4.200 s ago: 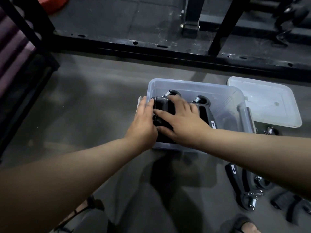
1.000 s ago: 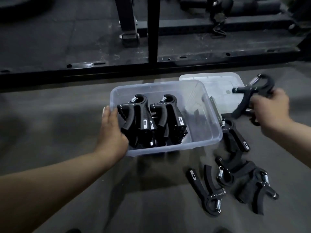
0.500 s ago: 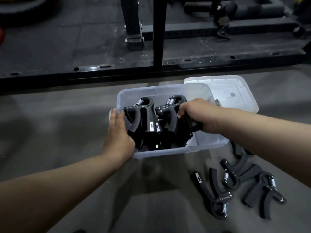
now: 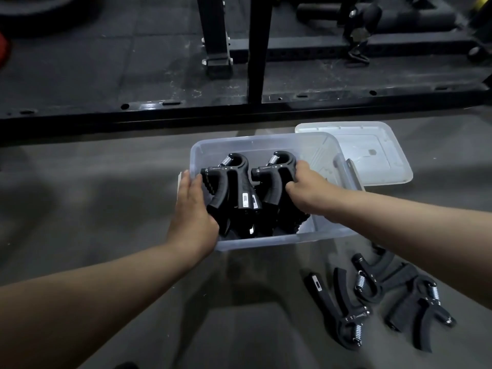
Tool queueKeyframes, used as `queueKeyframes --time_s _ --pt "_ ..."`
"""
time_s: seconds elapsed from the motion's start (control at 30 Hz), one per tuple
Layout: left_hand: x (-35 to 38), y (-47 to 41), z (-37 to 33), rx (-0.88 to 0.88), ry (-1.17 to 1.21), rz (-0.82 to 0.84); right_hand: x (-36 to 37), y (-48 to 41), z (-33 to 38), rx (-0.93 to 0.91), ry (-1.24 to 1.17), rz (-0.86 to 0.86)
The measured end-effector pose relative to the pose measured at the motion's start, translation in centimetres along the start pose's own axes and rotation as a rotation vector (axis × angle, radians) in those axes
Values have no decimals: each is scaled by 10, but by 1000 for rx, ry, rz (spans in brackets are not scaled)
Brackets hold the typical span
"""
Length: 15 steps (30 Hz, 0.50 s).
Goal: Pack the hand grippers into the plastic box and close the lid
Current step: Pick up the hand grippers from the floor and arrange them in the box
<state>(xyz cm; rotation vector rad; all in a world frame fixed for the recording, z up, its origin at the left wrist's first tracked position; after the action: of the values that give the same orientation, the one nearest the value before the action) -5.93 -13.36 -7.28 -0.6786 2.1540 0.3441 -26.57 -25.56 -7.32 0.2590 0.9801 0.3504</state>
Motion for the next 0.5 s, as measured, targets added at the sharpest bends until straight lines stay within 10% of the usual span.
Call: queueKeyframes --time_s 0.3,0.5 --pt "0 -1 1 10 -5 -3 4 -7 2 61 -52 -12" --pt "0 -1 0 18 -12 1 -14 7 28 -300 102 -158"
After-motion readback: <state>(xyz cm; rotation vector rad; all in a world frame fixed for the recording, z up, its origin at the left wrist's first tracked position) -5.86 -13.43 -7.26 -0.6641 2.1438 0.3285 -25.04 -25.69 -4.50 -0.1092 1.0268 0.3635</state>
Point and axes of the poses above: each hand's wrist, its own y-axis away from the middle knuckle, its own x-axis out of the palm, z = x × y, the point moved 9 cm from there along -y, towards the middle knuckle, and after that the axes turned 10 degrees about -z, right-handed, at the moved point
